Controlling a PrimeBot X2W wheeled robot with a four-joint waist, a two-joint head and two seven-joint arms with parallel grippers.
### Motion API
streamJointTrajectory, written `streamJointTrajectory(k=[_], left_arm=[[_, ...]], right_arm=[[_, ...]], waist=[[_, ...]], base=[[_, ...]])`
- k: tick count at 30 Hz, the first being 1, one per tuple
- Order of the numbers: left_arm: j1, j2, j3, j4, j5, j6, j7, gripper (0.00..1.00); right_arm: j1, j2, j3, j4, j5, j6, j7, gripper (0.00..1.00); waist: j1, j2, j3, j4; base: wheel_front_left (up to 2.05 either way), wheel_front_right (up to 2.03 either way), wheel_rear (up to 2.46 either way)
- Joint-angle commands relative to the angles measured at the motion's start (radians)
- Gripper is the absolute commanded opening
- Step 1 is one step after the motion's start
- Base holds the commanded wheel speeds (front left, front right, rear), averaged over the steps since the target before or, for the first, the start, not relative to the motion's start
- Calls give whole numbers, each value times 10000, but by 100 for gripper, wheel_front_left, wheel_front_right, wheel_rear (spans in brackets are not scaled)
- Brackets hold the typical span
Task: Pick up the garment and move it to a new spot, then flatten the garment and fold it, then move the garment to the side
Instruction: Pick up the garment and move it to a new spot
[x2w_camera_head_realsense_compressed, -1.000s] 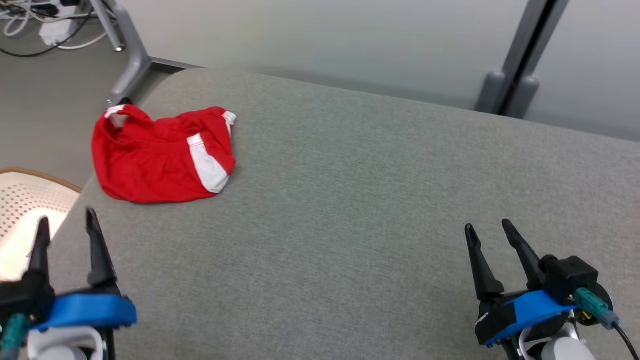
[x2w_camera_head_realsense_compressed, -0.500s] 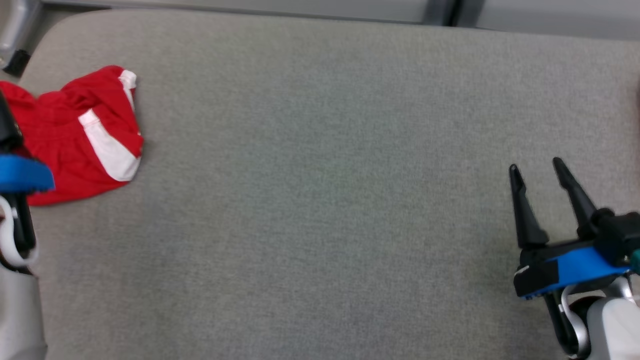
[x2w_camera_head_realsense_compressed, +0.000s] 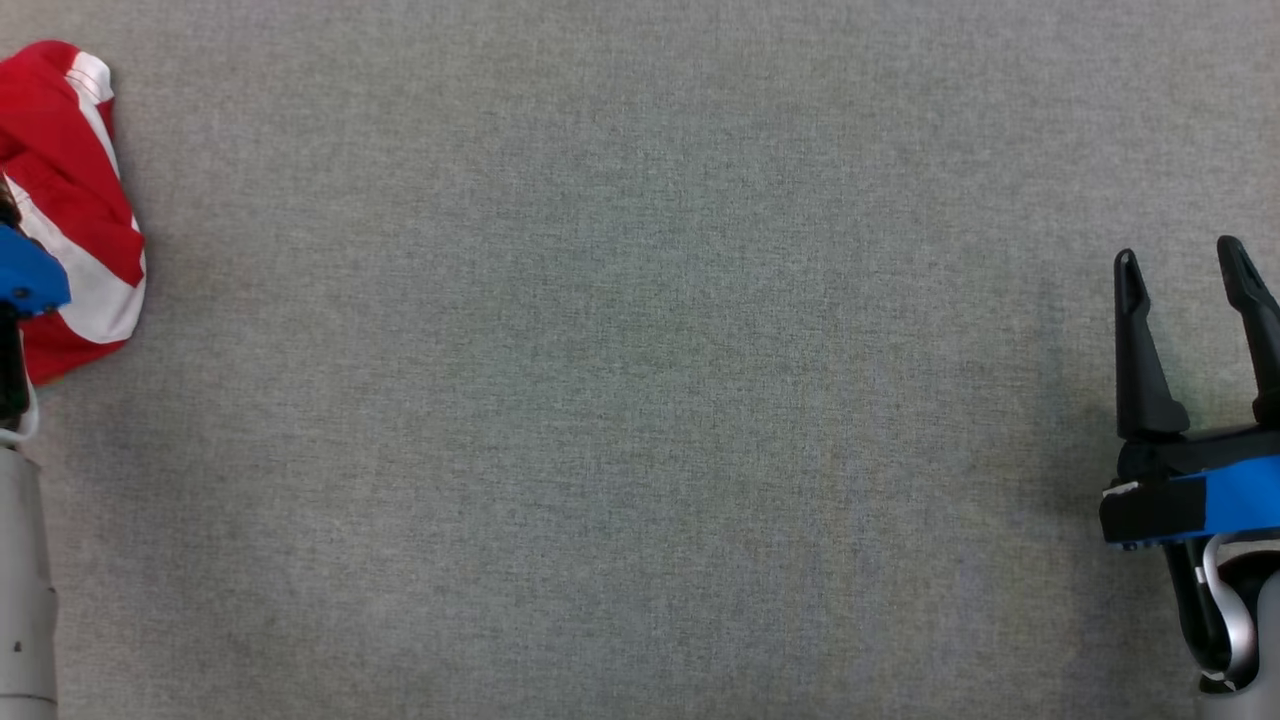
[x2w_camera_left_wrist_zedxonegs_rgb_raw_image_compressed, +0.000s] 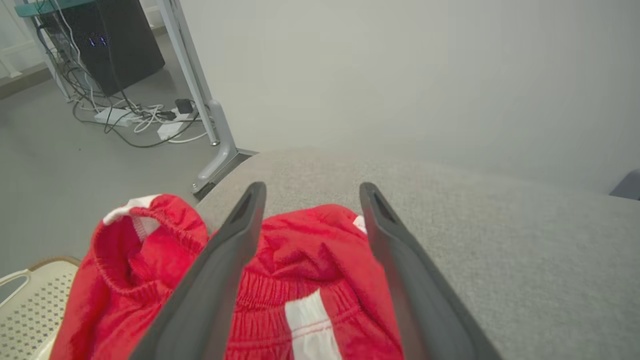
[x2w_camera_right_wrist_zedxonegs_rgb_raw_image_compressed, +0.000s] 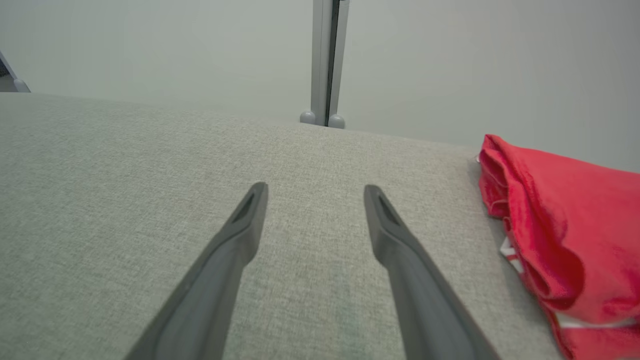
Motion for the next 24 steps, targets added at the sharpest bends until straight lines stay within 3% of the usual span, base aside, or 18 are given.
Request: streamJointTrajectory(k=[1, 16, 17, 19, 24], left_arm=[[-167, 0, -32, 285, -56, -55, 8, 100], [-398, -291, -278, 4115, -791, -437, 1045, 100], [-423, -283, -322, 4231, -808, -463, 1038, 53], [-499, -280, -373, 4450, -840, -498, 958, 0], [-674, -54, -496, 4595, -790, -538, 395, 0]], right_arm=[[-80, -50, -22, -60, 22, 6, 23, 100], [-343, -74, -3, 166, 50, 6, -83, 100], [-353, -60, 16, 194, 52, 4, -94, 100], [-353, -26, 34, 246, 69, 4, -118, 100], [-309, 71, 14, 507, 138, 6, -260, 100]], waist=[[-2, 0, 59, -6], [-2, 0, 45, -248], [-2, 0, 12, -284], [-2, 0, -74, -358], [-2, 0, -432, -563]], base=[[0, 0, 0], [0, 0, 0], [0, 0, 0], [0, 0, 0], [0, 0, 0]])
